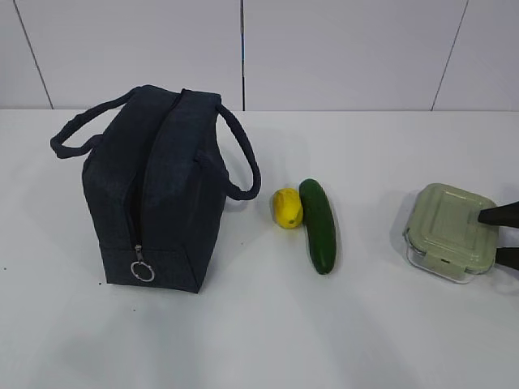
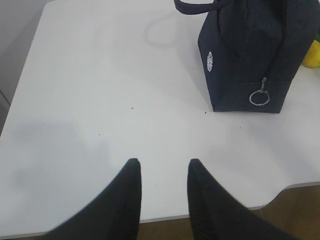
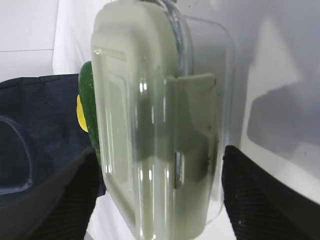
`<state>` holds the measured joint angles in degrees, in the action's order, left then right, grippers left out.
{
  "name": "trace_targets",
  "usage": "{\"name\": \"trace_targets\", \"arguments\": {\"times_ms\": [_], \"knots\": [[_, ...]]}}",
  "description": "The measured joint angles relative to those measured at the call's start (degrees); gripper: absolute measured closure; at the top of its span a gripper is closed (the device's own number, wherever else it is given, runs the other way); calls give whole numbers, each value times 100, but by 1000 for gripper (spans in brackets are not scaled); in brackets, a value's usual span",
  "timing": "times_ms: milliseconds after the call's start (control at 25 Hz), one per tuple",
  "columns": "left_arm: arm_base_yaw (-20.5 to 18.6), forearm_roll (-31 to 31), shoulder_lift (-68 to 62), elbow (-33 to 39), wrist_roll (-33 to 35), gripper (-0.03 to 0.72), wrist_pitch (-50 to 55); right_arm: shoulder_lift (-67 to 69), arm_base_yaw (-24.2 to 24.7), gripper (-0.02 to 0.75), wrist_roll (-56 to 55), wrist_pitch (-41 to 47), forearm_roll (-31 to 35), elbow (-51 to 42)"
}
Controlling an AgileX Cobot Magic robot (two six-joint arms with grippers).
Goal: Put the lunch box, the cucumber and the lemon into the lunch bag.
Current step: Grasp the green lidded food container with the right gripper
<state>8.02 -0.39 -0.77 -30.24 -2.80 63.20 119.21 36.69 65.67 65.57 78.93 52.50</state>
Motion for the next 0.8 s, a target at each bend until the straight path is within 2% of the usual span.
{"name": "trace_targets", "arguments": {"times_ms": [800], "knots": [[0, 0, 0, 0, 0, 449, 0, 332, -37, 151, 422, 14, 419, 0]]}}
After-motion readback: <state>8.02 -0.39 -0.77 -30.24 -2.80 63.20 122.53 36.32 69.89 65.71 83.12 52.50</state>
